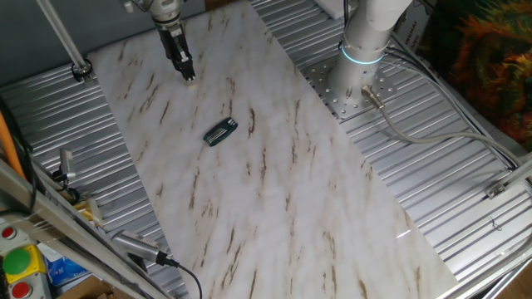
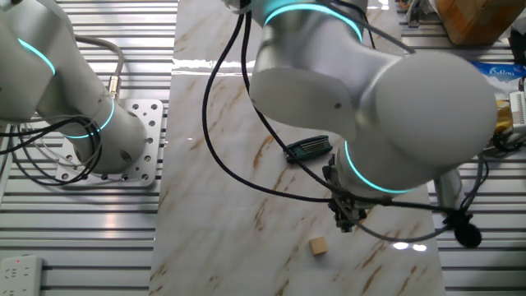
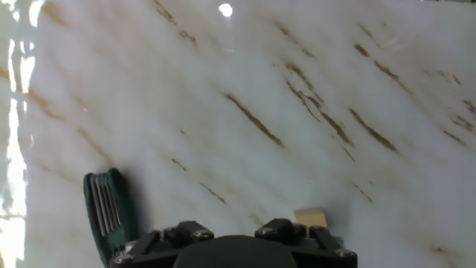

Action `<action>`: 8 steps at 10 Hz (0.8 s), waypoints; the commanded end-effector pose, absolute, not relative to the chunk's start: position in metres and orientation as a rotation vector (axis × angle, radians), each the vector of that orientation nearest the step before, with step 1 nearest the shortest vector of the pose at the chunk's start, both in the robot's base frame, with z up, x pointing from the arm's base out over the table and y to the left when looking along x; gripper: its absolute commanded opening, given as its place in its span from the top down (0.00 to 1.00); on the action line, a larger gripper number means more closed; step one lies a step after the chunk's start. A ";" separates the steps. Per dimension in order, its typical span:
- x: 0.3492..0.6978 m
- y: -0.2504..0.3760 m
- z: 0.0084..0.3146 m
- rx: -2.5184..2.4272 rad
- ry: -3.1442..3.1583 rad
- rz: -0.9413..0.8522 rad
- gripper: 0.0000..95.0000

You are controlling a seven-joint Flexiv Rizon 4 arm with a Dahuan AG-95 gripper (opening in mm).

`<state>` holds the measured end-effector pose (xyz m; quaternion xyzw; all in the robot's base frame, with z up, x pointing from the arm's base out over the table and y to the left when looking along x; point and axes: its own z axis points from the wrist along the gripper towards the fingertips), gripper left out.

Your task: Pick up the small block on the left and move it to the right

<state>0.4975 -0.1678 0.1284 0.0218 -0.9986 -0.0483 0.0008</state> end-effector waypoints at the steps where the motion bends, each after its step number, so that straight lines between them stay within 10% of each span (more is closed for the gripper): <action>1: 0.497 -0.167 0.129 -0.082 -3.130 -0.038 0.40; 8: 0.497 -0.173 0.125 -0.055 -3.123 -0.028 0.40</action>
